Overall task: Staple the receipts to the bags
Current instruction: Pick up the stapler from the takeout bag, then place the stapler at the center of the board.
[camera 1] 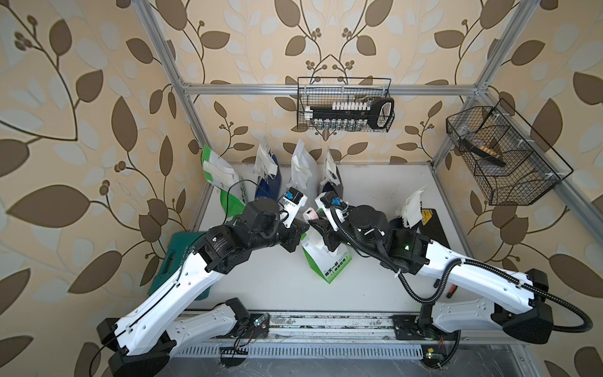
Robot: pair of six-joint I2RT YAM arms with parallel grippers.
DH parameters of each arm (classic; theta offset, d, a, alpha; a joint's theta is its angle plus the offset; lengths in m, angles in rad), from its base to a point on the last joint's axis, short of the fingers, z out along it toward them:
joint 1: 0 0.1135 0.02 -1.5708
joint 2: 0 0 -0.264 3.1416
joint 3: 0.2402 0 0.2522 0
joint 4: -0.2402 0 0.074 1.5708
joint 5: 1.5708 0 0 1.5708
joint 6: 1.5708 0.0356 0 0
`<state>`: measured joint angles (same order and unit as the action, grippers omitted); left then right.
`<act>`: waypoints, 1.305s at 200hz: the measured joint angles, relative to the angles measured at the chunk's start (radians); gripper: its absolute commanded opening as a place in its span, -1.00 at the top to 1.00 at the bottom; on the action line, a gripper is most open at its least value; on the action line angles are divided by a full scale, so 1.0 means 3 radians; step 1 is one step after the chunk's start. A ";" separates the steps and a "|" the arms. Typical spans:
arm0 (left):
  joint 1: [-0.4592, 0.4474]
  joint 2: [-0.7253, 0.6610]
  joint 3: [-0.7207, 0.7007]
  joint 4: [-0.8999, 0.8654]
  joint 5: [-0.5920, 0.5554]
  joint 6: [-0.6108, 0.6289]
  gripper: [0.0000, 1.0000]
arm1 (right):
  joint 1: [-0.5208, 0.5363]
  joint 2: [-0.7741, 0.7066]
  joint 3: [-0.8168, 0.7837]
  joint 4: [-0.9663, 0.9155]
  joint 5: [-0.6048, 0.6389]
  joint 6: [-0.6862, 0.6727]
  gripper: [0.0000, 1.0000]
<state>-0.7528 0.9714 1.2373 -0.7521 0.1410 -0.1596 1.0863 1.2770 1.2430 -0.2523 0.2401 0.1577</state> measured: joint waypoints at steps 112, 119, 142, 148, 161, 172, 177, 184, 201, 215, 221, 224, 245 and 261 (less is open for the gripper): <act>-0.0001 0.0019 0.0033 0.0032 -0.0212 -0.0081 1.00 | -0.0221 0.0086 0.0074 0.0285 0.0690 0.0109 1.00; -0.0003 0.0019 0.0034 0.0015 -0.0211 -0.0081 1.00 | -0.0309 0.0056 0.0074 0.0263 0.0740 0.0137 1.00; -0.0004 0.0019 0.0034 -0.0036 -0.0248 -0.0083 1.00 | -0.0540 -0.0092 0.0074 0.0081 0.0875 0.0276 1.00; -0.0004 0.0019 0.0034 -0.0046 -0.0275 -0.0084 1.00 | -0.0579 -0.0141 0.0074 -0.0009 0.0881 0.0328 1.00; -0.0004 0.0019 0.0034 -0.0069 -0.0367 -0.0089 1.00 | -0.0633 -0.0231 0.0074 -0.0240 0.0876 0.0444 1.00; -0.0004 0.0019 0.0034 -0.0097 -0.0479 -0.0090 1.00 | -0.0669 -0.0291 0.0074 -0.0507 0.0852 0.0565 1.00; -0.0004 0.0019 0.0034 -0.0107 -0.0523 -0.0092 1.00 | -0.0685 -0.0309 0.0071 -0.0621 0.0827 0.0618 1.00; -0.0004 0.0015 0.0033 -0.0116 -0.0596 -0.0090 1.00 | -0.0713 -0.0327 0.0057 -0.0777 0.0769 0.0696 1.00; -0.0004 -0.0010 0.0028 -0.0125 -0.0702 -0.0089 1.00 | -0.0790 -0.0355 -0.0095 -0.1124 0.0566 0.0893 1.00; -0.0004 -0.0046 0.0015 -0.0126 -0.0744 -0.0086 1.00 | -0.0843 -0.0320 -0.0298 -0.1387 0.0384 0.1041 1.00; -0.0004 -0.0061 0.0011 -0.0127 -0.0752 -0.0085 1.00 | -0.0860 -0.0286 -0.0398 -0.1490 0.0294 0.1096 1.00; -0.0004 -0.0067 0.0010 -0.0126 -0.0754 -0.0085 1.00 | -0.0865 -0.0263 -0.0445 -0.1527 0.0253 0.1124 1.00; -0.0004 -0.0093 0.0009 -0.0126 -0.0754 -0.0075 1.00 | -0.0926 -0.0039 -0.0806 -0.1729 -0.0079 0.1300 1.00; -0.0004 -0.0097 0.0009 -0.0125 -0.0750 -0.0067 1.00 | -0.1016 0.0178 -0.1026 -0.1836 -0.0291 0.1401 1.00</act>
<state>-0.7540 0.9424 1.2400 -0.7895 -0.0841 -0.1799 0.7815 1.3304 0.9352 -0.8032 0.1528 0.5781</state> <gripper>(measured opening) 0.047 0.201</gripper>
